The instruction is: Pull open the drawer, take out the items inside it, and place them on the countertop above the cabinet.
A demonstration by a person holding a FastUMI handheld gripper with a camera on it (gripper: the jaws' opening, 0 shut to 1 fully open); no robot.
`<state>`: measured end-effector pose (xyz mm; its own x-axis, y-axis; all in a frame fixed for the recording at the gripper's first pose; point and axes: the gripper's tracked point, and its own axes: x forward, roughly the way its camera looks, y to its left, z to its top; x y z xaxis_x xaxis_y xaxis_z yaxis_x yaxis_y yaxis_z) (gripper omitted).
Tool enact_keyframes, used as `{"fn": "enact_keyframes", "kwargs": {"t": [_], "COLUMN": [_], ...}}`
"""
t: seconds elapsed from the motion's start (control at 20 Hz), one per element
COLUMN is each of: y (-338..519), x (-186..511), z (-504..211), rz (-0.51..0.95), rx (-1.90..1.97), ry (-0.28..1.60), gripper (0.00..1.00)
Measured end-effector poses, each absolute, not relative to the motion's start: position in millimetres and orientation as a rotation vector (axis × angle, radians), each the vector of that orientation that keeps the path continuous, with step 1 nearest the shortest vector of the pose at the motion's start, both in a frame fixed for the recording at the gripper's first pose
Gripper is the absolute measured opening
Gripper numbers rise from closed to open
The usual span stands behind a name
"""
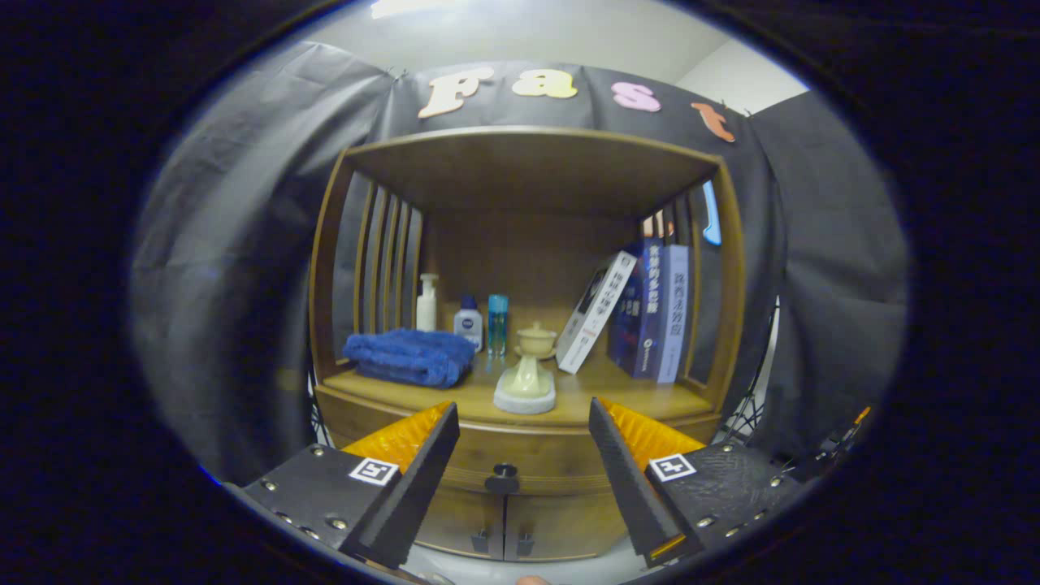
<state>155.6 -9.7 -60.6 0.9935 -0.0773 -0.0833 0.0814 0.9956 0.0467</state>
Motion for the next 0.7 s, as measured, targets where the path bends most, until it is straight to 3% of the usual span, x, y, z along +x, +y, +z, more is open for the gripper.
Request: {"fn": "enact_keyframes", "kwargs": {"t": [0.35,0.7], "y": [-95.4,-157.6], "x": [89.8,46.8], "z": [12.3,29.2], "rz": [-0.151,-0.228], "rx": [0.021,0.001], "ry": [-0.032,-0.069], "gripper": [0.96,0.96]}}
